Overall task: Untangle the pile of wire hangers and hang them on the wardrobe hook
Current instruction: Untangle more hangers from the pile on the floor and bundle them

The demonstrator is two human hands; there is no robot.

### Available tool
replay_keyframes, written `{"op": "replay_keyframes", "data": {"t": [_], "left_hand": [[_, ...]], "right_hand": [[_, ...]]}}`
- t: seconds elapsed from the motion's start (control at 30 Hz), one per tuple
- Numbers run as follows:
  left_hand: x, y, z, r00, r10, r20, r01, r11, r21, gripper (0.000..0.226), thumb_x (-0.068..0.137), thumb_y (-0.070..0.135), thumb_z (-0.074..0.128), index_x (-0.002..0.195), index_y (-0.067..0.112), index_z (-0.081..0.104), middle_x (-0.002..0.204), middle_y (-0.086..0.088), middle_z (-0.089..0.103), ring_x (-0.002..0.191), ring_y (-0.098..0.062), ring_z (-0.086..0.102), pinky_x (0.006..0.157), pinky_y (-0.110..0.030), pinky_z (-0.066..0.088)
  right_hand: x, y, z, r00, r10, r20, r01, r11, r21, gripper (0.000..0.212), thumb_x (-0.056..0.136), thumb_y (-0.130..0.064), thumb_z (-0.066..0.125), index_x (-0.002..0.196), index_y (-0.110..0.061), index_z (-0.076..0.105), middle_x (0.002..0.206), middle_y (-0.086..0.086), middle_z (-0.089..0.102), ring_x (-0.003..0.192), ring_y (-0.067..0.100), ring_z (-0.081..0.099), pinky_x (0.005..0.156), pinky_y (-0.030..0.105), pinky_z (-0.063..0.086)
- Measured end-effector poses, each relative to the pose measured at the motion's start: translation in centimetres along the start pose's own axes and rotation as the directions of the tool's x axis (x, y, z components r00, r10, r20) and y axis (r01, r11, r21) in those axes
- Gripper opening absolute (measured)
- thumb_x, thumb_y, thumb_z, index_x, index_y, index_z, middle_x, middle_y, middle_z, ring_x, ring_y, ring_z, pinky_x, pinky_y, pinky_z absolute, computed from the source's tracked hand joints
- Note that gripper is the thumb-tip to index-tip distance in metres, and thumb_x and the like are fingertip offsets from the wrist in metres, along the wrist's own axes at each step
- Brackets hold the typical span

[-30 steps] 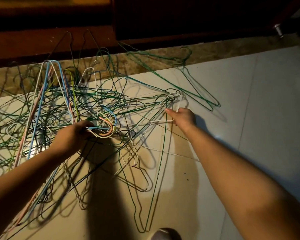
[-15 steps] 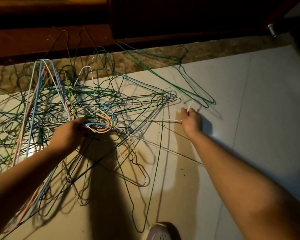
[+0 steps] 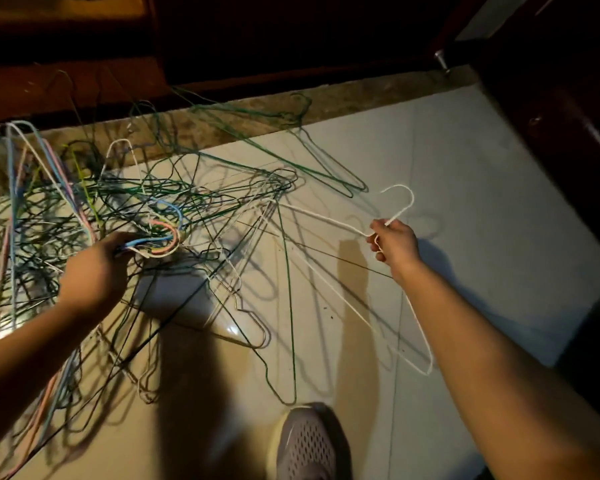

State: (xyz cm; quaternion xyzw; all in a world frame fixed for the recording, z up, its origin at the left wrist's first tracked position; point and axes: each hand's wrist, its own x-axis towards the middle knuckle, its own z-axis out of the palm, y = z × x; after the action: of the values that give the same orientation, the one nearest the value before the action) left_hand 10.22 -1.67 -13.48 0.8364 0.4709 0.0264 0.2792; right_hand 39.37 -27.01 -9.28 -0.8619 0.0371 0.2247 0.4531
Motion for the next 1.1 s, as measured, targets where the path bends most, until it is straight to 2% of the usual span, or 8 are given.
{"op": "replay_keyframes", "data": {"t": [0.17,0.37,0.57,0.73,0.83,0.93,1.0,1.1], "left_hand": [[-1.5,-0.5,-1.8,0.999,-0.037,-0.019,0.036,0.997,-0.065,0.033,0.090,0.002,0.050,0.120,0.010,0.061,0.102,-0.027,0.066,0.091,-0.045,0.060,0.068,-0.040,0.041],[-4.1,-0.7,-3.9,0.998,-0.050,-0.049,0.044,0.991,-0.126,0.028,0.093,0.003,0.047,0.116,0.005,0.062,0.091,-0.026,0.065,0.070,-0.031,0.051,0.060,-0.034,0.032],[-6.1,0.5,-6.2,0.996,-0.026,-0.082,0.007,0.974,-0.225,0.031,0.092,0.000,0.047,0.119,0.005,0.061,0.098,-0.025,0.065,0.072,-0.027,0.051,0.063,-0.030,0.030],[-6.6,0.6,-8.5,0.992,-0.041,-0.119,0.004,0.954,-0.300,0.034,0.092,0.000,0.046,0.122,0.005,0.059,0.109,-0.023,0.065,0.096,-0.039,0.059,0.068,-0.030,0.033],[-6.3,0.5,-9.3,0.991,-0.082,-0.107,0.036,0.925,-0.379,0.032,0.092,0.001,0.047,0.121,0.008,0.060,0.099,-0.019,0.065,0.084,-0.034,0.058,0.067,-0.030,0.034],[-6.3,1.1,-9.3,0.995,-0.088,-0.045,0.048,0.829,-0.557,0.028,0.094,0.006,0.048,0.116,0.019,0.060,0.078,-0.004,0.061,0.061,-0.019,0.046,0.058,-0.028,0.034],[-6.5,1.8,-9.0,0.997,-0.073,0.009,0.061,0.756,-0.652,0.029,0.096,0.010,0.046,0.118,0.027,0.055,0.076,0.000,0.059,0.056,-0.014,0.041,0.053,-0.026,0.032],[-7.1,3.5,-8.6,0.999,-0.019,0.035,0.039,0.686,-0.727,0.025,0.095,0.007,0.047,0.114,0.017,0.059,0.071,-0.001,0.060,0.052,-0.012,0.043,0.049,-0.026,0.035]], "right_hand": [[-2.7,-0.7,-0.8,0.995,-0.046,-0.083,0.056,0.992,0.117,0.028,0.097,-0.018,0.045,0.070,-0.018,0.053,0.063,0.002,0.052,0.050,0.011,0.042,0.039,0.016,0.031],[-6.5,-2.7,1.5,0.972,-0.216,-0.087,0.222,0.973,0.066,0.030,0.097,-0.022,0.046,0.068,-0.020,0.055,0.061,0.002,0.053,0.042,0.005,0.046,0.037,0.015,0.035],[-10.0,-4.7,5.3,0.923,-0.385,-0.013,0.384,0.923,-0.020,0.023,0.096,-0.025,0.048,0.076,-0.021,0.059,0.065,-0.002,0.057,0.055,0.012,0.050,0.058,0.030,0.044],[-12.4,-6.5,9.3,0.879,-0.463,0.116,0.474,0.875,-0.097,0.021,0.092,-0.026,0.053,0.071,-0.026,0.055,0.070,0.000,0.062,0.063,0.020,0.060,0.065,0.039,0.049],[-14.5,-7.2,11.8,0.844,-0.479,0.243,0.505,0.861,-0.059,0.019,0.092,-0.016,0.054,0.077,-0.029,0.056,0.076,-0.003,0.064,0.064,0.008,0.062,0.066,0.032,0.052],[-16.6,-7.4,14.2,0.791,-0.507,0.342,0.546,0.838,-0.022,0.020,0.093,-0.011,0.053,0.081,-0.026,0.058,0.073,-0.012,0.062,0.058,-0.005,0.059,0.061,0.021,0.050],[-17.6,-7.2,15.9,0.779,-0.471,0.415,0.475,0.874,0.100,0.026,0.096,-0.003,0.045,0.081,-0.020,0.059,0.068,-0.011,0.064,0.054,-0.001,0.059,0.055,0.018,0.050],[-18.9,-6.9,17.9,0.748,-0.512,0.422,0.453,0.859,0.239,0.033,0.092,0.012,0.035,0.074,-0.007,0.055,0.053,-0.007,0.060,0.046,0.002,0.055,0.047,0.013,0.045]]}}
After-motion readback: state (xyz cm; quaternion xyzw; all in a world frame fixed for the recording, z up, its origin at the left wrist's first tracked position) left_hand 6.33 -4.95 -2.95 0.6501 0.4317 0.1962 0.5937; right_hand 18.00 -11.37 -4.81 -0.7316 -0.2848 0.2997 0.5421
